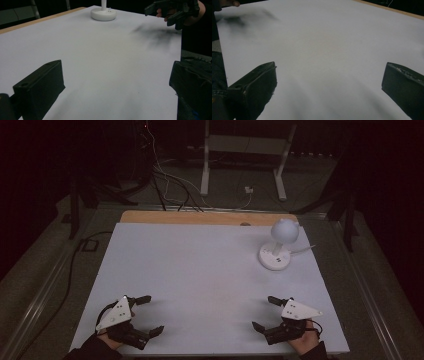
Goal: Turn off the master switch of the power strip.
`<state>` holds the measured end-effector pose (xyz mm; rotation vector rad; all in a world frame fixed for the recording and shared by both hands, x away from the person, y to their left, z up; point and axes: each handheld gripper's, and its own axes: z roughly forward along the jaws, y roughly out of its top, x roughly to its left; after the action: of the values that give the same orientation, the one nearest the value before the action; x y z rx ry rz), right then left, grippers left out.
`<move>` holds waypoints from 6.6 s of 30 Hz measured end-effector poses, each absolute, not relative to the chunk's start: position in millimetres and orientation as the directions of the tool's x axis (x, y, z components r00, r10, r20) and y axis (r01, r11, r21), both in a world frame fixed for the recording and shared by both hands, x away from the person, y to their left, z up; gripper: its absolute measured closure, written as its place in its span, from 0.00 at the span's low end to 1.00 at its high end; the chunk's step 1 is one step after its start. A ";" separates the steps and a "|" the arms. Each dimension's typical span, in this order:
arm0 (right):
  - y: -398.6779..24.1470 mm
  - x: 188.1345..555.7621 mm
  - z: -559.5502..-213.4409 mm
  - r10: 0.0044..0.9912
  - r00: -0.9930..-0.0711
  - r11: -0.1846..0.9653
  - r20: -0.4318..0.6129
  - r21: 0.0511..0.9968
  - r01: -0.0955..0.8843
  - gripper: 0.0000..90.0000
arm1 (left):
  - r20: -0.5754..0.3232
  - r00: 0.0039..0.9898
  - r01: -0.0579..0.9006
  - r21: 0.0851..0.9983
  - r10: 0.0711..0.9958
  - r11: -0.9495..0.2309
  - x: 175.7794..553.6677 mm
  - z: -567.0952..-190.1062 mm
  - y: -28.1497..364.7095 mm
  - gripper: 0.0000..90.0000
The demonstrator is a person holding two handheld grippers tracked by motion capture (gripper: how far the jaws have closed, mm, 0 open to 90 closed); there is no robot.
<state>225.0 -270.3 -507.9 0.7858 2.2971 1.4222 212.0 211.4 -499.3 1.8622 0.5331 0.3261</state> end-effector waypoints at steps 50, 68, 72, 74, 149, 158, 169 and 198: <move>-253.5 244.9 -463.2 0.609 -0.792 0.289 0.047 0.916 0.278 0.00 | -0.040 0.853 0.216 0.935 0.521 -0.282 212.7 -500.3 210.7 0.00; -263.1 263.3 -450.2 0.671 -0.742 0.269 0.017 0.926 0.264 0.00 | -0.044 0.846 0.223 0.935 0.532 -0.277 213.3 -500.5 211.2 0.00; -265.7 266.8 -448.3 0.686 -0.727 0.265 0.011 0.928 0.263 0.00 | -0.043 0.847 0.222 0.934 0.531 -0.279 213.2 -500.5 211.1 0.00; -269.2 270.7 -446.2 0.704 -0.710 0.257 0.009 0.929 0.266 0.00 | -0.045 0.847 0.223 0.934 0.530 -0.277 213.3 -500.5 211.2 0.00; -361.3 357.1 -468.6 0.947 -0.306 0.080 0.096 0.853 0.515 0.00 | -0.046 0.848 0.223 0.935 0.529 -0.277 212.2 -499.5 210.5 0.00; -359.7 359.4 -476.9 0.960 -0.249 0.046 0.128 0.805 0.591 0.08 | -0.046 0.849 0.223 0.934 0.527 -0.278 212.2 -499.5 210.4 0.00; -357.9 358.3 -477.6 0.972 -0.178 -0.009 0.150 0.788 0.615 0.55 | -0.047 0.849 0.223 0.935 0.527 -0.275 212.2 -499.5 210.6 0.00; -352.9 372.0 -473.4 0.988 -0.117 -0.010 0.104 0.786 0.618 1.00 | -0.045 0.849 0.222 0.934 0.526 -0.279 212.1 -499.5 210.5 0.00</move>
<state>372.0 -352.9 -473.4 1.6625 1.7767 0.9752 212.1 210.5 -499.5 1.8629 0.5618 0.3265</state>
